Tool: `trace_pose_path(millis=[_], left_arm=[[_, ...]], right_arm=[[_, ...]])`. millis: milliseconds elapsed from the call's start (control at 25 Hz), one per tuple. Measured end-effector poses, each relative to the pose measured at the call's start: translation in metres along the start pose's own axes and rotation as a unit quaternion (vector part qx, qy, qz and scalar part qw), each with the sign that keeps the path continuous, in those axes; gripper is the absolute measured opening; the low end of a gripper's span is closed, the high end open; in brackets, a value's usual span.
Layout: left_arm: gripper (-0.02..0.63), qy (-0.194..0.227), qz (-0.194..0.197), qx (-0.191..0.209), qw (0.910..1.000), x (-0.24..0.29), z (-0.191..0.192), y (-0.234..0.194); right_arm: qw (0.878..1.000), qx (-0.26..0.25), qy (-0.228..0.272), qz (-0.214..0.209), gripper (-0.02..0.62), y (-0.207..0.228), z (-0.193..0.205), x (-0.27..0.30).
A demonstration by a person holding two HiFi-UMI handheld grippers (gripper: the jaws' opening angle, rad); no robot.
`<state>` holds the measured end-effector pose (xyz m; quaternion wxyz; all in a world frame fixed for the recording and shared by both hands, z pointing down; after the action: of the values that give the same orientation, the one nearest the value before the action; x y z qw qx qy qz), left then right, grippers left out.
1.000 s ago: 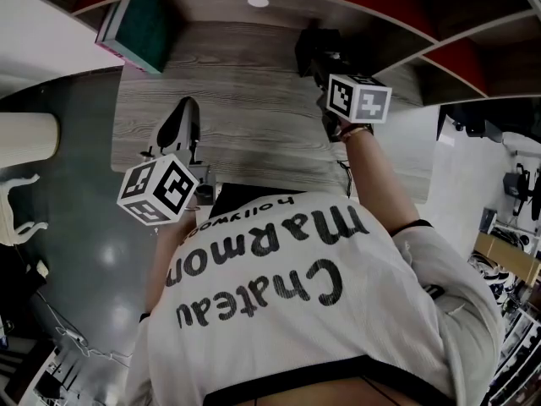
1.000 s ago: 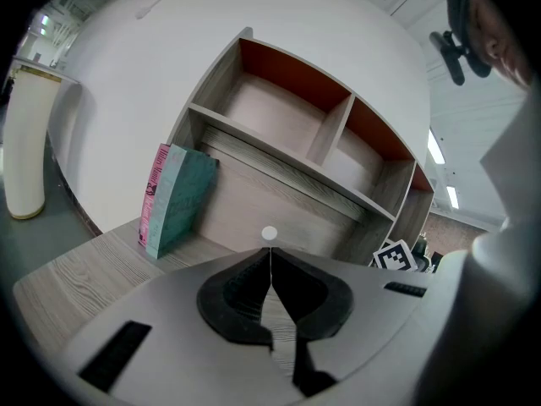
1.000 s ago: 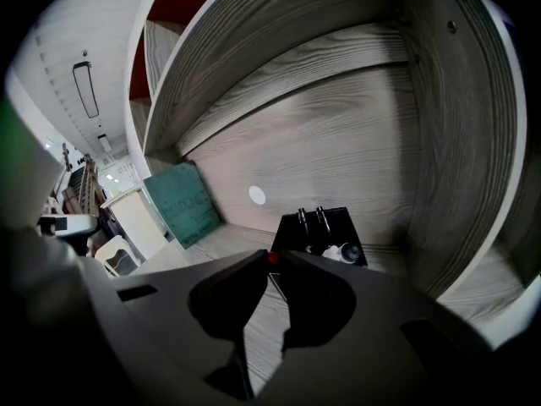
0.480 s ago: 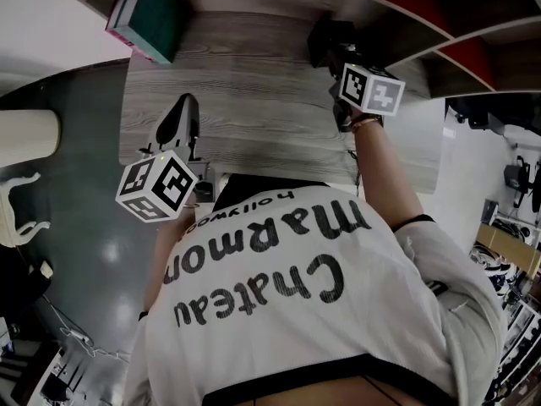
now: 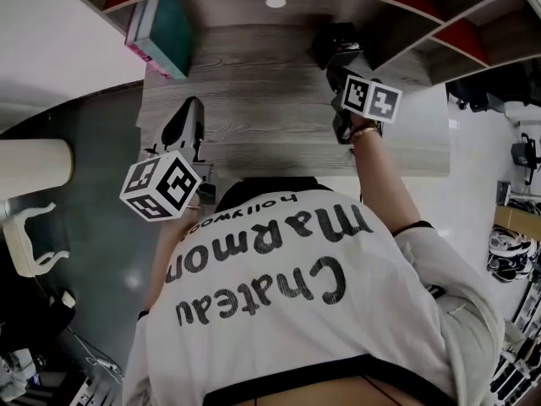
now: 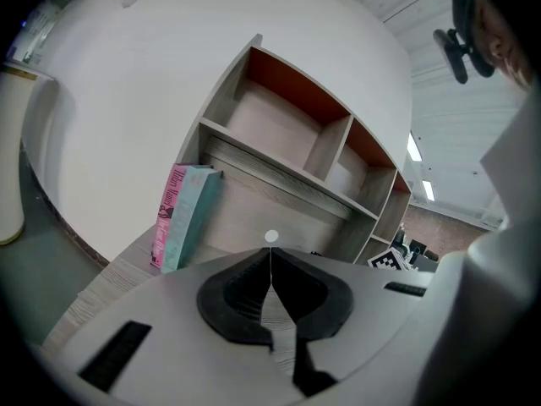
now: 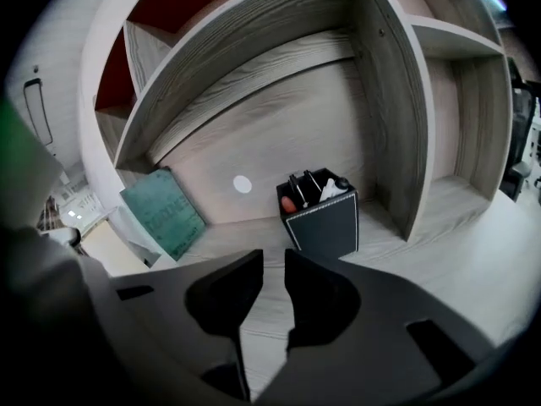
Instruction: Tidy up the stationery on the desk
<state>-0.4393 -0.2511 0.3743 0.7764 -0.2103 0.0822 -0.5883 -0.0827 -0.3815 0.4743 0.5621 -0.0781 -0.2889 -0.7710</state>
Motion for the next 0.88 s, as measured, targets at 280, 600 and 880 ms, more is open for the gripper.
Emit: trace_pose_path(millis=[280,600,880], left_arm=[[0.017,-0.023,0.059,0.004,0.9980,-0.005,-0.003,-0.008],[0.017,-0.017,0.119,0.008,0.9927,-0.009,0.001,0.014],[0.017,0.006,0.130,0.030,0.9911,-0.019,0.002,0.048]], right_arm=[[0.999,0.044,0.004,0.014,0.077,-0.034,0.037,-0.029],[0.991,0.110,0.044,-0.068,0.021,-0.094,0.044,-0.073],[0.989,0.024,0.111,-0.098,0.012,-0.125,0.011,-0.112]])
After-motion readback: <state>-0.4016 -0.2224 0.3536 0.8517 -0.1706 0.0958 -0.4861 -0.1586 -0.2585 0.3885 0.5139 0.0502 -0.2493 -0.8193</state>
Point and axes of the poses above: the fingertips, and each gripper's own axes: x forward along the fingers, y to its right, z out of its underside, the point moved 9 cm from there along -x, backward along the fingers, and after that the axes turned 10 degrees about y, right-handed, at the moved point
